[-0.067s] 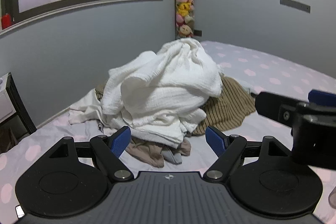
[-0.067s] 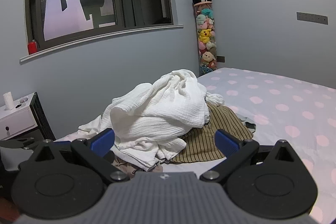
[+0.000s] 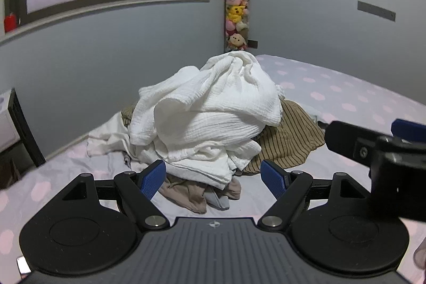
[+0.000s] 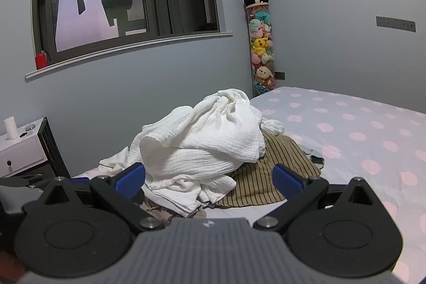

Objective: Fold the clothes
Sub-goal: 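Approach the heap of white clothes with both grippers open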

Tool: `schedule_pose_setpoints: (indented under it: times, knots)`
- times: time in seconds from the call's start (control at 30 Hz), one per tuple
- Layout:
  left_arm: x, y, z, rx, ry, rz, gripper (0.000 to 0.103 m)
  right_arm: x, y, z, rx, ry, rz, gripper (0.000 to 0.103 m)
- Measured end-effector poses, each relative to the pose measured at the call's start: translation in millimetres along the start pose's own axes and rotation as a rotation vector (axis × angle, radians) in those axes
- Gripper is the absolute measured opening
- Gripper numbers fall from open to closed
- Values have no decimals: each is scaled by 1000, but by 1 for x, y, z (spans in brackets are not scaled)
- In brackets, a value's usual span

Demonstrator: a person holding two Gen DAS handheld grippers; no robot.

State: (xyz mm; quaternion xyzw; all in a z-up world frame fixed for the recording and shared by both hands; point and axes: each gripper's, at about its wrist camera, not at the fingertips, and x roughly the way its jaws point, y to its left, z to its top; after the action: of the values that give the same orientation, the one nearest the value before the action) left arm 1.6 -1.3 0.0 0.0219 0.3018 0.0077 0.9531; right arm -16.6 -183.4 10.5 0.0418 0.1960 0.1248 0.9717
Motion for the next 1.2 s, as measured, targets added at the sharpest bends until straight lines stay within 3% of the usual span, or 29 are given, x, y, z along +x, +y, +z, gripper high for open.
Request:
schedule_pose_setpoints:
  times: [0.17,0.33,0.6,0.7,0.83,0.93,1.2]
  knots:
    - [-2,2,15,-57,49,-53,78,-2,-7,0,11,-20,-17,102]
    - [-8,12,24,-68,10,-54,78,-11,-7,2,10,-50,-34,102]
    - [-17,-4,8,-75,-63,-39,78,-12,-9,1,27,-82,-30,102]
    - [-15,-1,8,-75,-57,-50,78,-12,-9,0,34,-84,-28,102]
    - [-16,4,7,-120,-62,-29,68,-12,-10,0,56,-80,-26,102]
    - [-18,9,6,-147,-81,-32,67,-13,-12,1,71,-68,-29,102]
    - [-30,2,6,-83,-192,-23,67,-12,-15,0,128,-61,-2,102]
